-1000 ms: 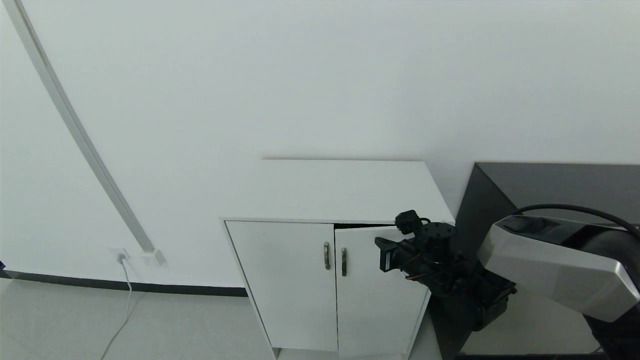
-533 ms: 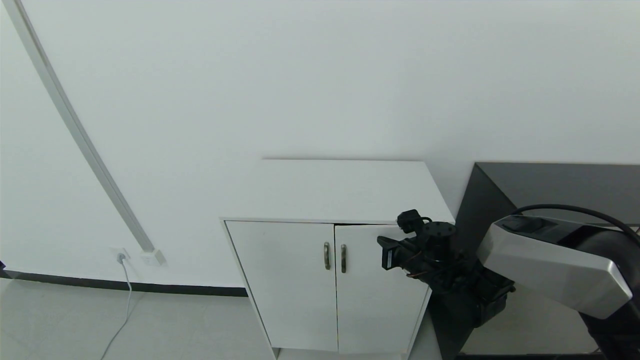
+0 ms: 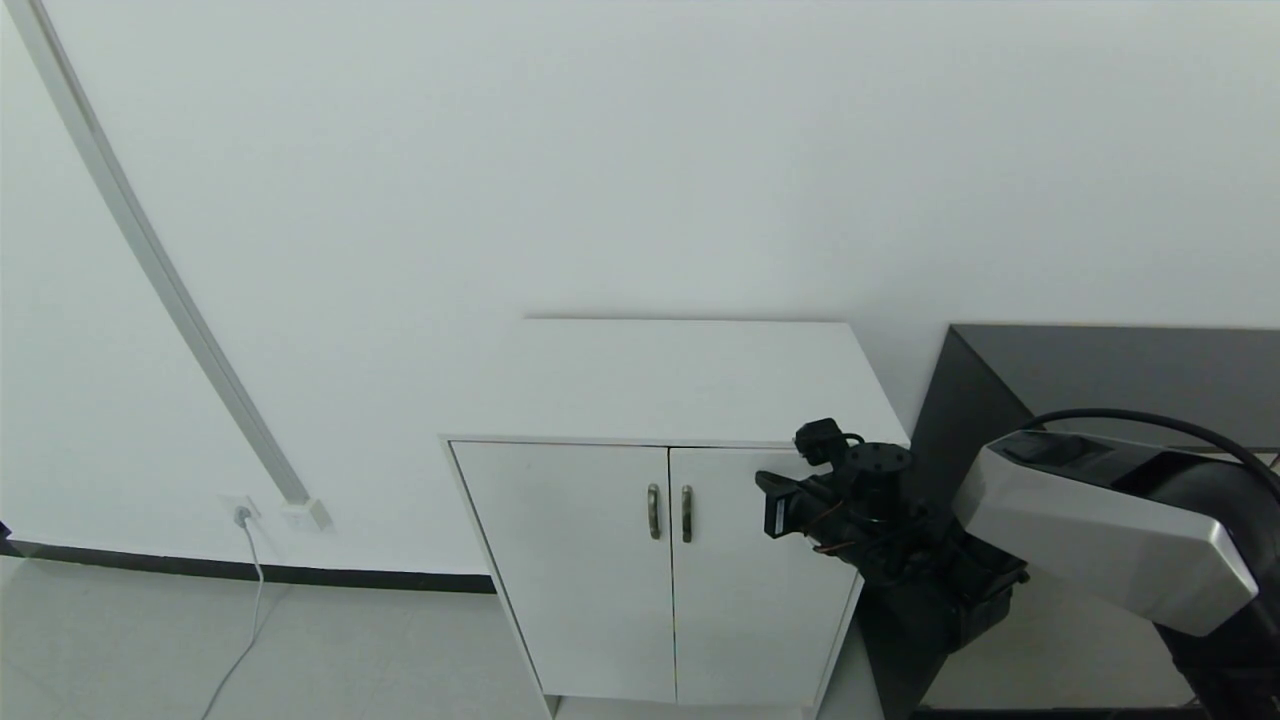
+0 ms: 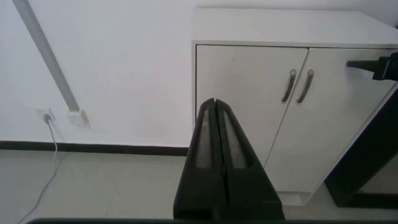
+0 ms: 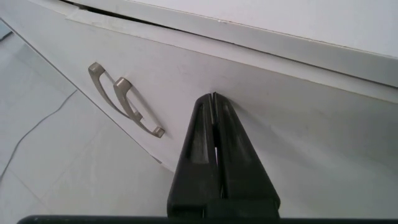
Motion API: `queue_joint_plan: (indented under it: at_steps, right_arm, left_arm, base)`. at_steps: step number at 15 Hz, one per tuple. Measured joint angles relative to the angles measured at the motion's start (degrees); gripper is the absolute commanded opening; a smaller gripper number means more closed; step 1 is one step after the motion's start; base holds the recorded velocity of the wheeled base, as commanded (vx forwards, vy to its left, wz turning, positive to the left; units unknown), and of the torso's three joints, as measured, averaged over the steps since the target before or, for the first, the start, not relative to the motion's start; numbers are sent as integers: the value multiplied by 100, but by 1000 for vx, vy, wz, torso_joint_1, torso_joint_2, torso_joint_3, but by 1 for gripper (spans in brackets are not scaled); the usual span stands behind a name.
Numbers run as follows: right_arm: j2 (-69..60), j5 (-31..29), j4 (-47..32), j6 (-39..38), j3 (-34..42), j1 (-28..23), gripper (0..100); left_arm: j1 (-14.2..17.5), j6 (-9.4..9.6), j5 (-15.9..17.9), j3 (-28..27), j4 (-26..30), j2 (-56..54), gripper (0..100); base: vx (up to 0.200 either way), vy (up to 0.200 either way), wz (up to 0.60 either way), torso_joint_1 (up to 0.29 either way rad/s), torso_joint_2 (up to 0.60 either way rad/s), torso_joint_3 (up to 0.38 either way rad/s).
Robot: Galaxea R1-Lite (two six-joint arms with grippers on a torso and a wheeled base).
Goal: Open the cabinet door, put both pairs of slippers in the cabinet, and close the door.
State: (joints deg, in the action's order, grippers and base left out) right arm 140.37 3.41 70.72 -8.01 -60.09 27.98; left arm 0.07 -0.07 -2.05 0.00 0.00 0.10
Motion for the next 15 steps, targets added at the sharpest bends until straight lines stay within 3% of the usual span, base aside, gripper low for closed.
queue_joint_plan:
  at_steps: [15]
  right_arm:
    - [72, -9, -218, 0, -212, -48, 0]
  left_arm:
    - [0, 5, 5, 0, 0, 0, 0]
  base:
    - [0, 0, 0, 0, 0, 0]
